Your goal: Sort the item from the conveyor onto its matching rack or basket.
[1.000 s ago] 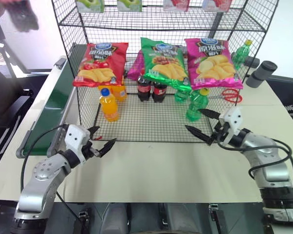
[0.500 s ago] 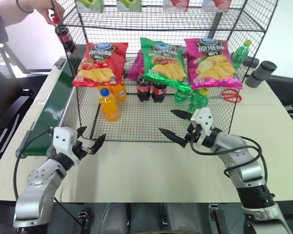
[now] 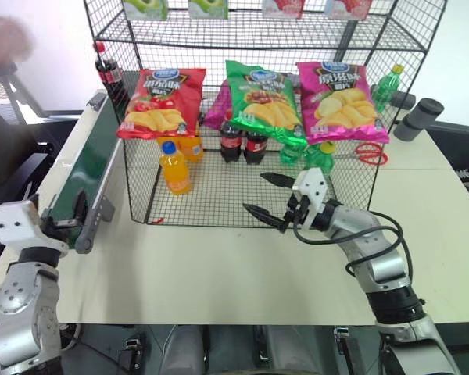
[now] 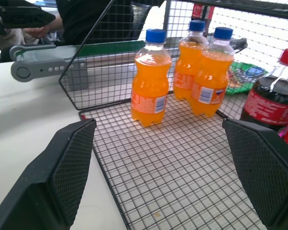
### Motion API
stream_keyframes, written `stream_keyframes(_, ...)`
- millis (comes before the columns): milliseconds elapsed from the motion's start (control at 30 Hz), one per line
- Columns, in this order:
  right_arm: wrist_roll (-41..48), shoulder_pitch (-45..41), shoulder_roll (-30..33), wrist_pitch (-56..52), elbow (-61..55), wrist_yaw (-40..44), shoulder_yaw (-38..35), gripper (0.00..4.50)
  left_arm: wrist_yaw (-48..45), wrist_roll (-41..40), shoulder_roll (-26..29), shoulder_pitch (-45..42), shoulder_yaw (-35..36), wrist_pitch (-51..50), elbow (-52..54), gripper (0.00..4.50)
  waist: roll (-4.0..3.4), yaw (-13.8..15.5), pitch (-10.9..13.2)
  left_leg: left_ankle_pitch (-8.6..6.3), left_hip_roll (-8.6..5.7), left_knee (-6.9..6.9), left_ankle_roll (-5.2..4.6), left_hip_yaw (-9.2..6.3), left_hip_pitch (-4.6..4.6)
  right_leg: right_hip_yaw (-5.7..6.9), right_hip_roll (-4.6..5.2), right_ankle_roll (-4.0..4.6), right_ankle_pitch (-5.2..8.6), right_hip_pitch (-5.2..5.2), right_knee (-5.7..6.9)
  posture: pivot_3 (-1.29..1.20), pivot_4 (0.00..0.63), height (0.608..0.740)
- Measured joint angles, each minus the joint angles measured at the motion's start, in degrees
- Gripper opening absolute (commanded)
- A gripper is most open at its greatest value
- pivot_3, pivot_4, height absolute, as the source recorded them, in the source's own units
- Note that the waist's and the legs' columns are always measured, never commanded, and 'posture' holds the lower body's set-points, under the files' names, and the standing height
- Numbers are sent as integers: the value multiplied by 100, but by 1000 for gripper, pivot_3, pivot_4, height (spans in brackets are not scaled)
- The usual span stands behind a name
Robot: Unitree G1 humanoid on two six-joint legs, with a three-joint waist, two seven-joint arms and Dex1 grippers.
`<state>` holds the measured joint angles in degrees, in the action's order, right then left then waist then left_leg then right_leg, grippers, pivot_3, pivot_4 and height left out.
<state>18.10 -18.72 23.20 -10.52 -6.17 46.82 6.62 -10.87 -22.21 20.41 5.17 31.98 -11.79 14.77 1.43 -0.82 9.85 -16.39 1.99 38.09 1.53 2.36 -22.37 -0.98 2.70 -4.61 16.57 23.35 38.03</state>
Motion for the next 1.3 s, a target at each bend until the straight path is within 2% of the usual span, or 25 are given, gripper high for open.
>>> stream_keyframes(300,-126,-1,-401,87,-12,-59,400,4382,309,277,5,-513,-56,-4,-696,4500,4,-1,-2,0,0,0,0,-1,0,3,2,0,0,0,2,0,150,734)
stream_keyframes(567,-171,-3,-423,80,-33,-151,452,4382,320,322,5,-717,-189,18,-842,4500,6,-15,-4,0,1,0,1,-2,0,3,6,0,0,1,2,0,150,734)
stream_keyframes(1300,-180,10,-481,-58,-202,-249,532,4382,243,399,5,-545,-354,-12,-811,4500,6,-12,-4,0,0,-1,1,-3,0,4,12,1,0,1,1,0,150,734)
